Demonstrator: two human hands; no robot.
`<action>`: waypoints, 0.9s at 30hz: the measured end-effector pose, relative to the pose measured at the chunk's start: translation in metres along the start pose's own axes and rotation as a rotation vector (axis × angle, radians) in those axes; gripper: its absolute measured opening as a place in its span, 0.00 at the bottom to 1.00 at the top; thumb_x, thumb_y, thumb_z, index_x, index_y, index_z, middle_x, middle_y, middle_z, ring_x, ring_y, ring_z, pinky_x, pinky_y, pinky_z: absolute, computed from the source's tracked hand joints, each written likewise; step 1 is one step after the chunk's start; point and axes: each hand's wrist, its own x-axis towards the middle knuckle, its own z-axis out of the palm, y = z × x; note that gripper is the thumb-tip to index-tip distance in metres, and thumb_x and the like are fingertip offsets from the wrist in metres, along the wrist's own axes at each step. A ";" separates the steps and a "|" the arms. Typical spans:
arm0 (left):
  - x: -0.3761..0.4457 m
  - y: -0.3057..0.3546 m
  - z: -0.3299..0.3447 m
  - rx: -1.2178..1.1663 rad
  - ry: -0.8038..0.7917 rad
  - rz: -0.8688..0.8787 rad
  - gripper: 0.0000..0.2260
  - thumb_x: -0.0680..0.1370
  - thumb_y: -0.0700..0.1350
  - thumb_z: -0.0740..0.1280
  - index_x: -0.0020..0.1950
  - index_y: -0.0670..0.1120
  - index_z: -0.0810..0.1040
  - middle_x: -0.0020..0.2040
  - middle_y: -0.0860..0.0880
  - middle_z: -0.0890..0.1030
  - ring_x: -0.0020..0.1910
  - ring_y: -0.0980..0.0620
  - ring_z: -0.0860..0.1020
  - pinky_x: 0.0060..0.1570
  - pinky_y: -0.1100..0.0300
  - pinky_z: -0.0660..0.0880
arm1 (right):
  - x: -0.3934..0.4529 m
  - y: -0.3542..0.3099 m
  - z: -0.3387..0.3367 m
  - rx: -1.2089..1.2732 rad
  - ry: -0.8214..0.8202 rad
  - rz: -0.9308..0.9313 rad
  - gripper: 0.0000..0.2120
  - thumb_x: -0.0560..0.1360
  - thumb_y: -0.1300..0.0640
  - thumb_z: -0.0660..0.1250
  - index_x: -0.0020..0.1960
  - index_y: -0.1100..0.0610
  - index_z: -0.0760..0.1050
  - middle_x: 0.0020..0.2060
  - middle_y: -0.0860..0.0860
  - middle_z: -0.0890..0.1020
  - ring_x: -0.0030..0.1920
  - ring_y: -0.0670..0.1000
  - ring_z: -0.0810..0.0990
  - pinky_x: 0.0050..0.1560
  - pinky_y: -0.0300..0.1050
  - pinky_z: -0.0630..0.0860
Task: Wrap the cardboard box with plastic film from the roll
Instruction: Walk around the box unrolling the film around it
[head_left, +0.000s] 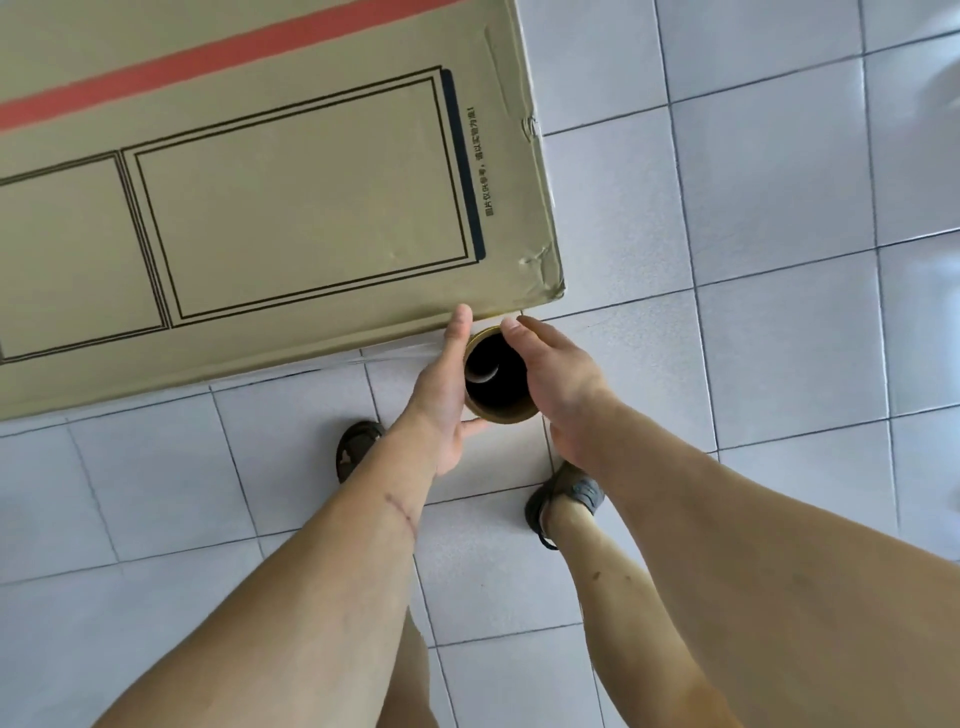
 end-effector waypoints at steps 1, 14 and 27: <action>0.000 0.001 0.004 -0.002 -0.036 -0.016 0.37 0.78 0.79 0.58 0.71 0.53 0.83 0.67 0.49 0.87 0.70 0.48 0.83 0.77 0.37 0.75 | 0.002 -0.004 -0.005 -0.008 0.003 -0.005 0.22 0.78 0.40 0.66 0.69 0.46 0.76 0.63 0.49 0.80 0.63 0.52 0.77 0.60 0.44 0.72; 0.011 -0.003 0.049 -0.137 -0.060 -0.028 0.51 0.65 0.86 0.66 0.73 0.49 0.82 0.63 0.46 0.89 0.65 0.45 0.87 0.74 0.41 0.78 | 0.011 -0.013 -0.047 -0.120 0.003 0.031 0.28 0.75 0.32 0.66 0.69 0.46 0.75 0.61 0.48 0.80 0.62 0.52 0.77 0.55 0.45 0.71; 0.012 0.011 0.055 -0.083 -0.132 -0.067 0.49 0.63 0.82 0.63 0.70 0.48 0.85 0.61 0.45 0.90 0.64 0.45 0.87 0.74 0.44 0.79 | 0.008 -0.015 -0.056 -0.117 0.019 0.013 0.27 0.76 0.39 0.70 0.71 0.48 0.73 0.59 0.48 0.80 0.58 0.49 0.78 0.52 0.38 0.75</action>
